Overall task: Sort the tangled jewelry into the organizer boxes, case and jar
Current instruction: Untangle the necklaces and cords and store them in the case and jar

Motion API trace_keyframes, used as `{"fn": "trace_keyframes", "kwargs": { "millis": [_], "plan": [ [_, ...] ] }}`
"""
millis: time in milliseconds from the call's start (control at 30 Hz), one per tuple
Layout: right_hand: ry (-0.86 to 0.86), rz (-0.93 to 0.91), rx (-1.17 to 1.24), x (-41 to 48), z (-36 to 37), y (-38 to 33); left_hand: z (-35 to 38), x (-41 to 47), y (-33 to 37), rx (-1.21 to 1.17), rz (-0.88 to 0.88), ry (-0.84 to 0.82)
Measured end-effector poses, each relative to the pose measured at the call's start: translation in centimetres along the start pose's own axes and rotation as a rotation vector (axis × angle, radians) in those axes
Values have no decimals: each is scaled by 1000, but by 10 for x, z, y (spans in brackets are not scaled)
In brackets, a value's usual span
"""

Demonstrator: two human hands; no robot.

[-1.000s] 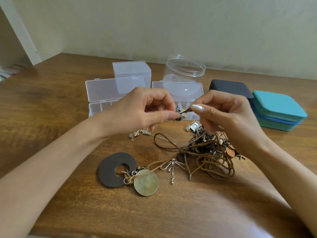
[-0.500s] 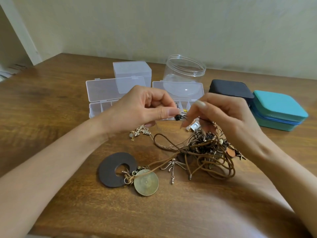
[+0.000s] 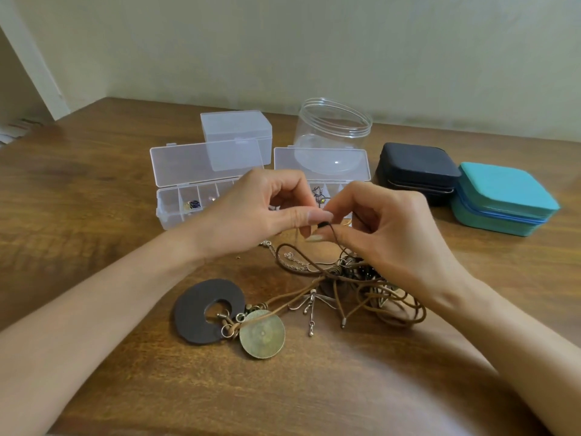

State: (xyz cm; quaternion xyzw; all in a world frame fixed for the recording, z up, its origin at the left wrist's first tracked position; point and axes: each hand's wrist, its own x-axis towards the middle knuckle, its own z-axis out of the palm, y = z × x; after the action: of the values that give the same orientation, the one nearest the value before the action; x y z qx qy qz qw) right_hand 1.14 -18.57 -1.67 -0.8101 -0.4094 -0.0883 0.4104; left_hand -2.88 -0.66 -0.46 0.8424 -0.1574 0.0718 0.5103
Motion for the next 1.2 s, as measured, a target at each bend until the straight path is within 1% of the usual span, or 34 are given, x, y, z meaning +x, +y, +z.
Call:
{"fn": "trace_keyframes", "kwargs": {
  "millis": [100,200,367,467,600,667,767,933,1100,1200],
  "plan": [
    [56,17,-1,1,-3,1,-3,0,1,-54,-14,54],
    [81,63,103,4,-10,2,-9,1,0,-109,-29,88],
    [28,144,346,7,-14,4,-7,2,-3,-216,-47,-44],
    [-12,136,414,7,-12,5,-5,2,-3,-234,-53,-75],
    [-69,83,346,5,-9,4,-4,2,0,-318,-58,-9],
    [-46,60,257,4,-8,3,-3,2,0,-365,-62,15],
    [32,36,192,1,-4,2,-3,1,2,-394,-71,22],
    [134,-7,137,-1,-2,4,-5,1,4,-365,-60,62],
    [130,-32,142,0,-7,4,-6,0,4,-302,-30,44],
    [117,-65,67,0,-7,6,-7,-1,5,-254,10,-24]
  ]
}}
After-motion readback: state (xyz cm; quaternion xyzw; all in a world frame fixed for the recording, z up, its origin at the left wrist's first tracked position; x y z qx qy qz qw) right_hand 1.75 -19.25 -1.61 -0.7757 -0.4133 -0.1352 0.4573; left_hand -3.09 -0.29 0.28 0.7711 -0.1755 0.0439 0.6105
